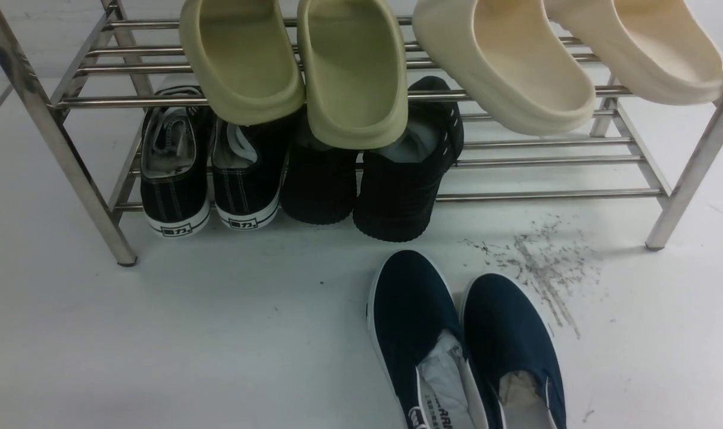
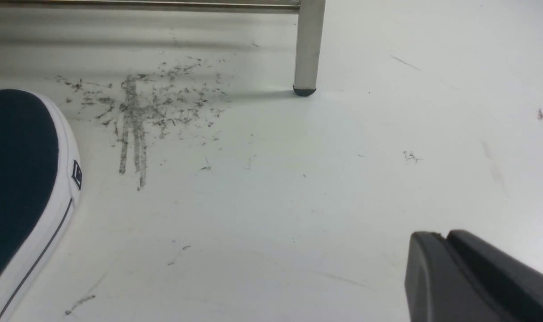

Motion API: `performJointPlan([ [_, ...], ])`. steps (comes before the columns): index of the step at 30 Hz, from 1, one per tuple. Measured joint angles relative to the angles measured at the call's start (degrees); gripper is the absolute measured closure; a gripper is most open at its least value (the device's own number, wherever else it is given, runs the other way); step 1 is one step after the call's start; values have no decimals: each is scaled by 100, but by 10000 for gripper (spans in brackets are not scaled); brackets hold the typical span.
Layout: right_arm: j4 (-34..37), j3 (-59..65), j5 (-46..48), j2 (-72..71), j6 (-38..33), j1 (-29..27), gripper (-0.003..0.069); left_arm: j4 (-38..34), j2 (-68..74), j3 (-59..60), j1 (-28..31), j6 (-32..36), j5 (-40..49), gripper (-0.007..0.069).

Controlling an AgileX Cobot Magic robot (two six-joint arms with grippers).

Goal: Take the shoes off the shelf with your hand on the white table.

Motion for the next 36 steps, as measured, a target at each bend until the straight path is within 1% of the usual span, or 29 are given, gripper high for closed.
performJointPlan([
  [36,0,0,0,0,0,0,554,0,0,0,0,0,0,385],
])
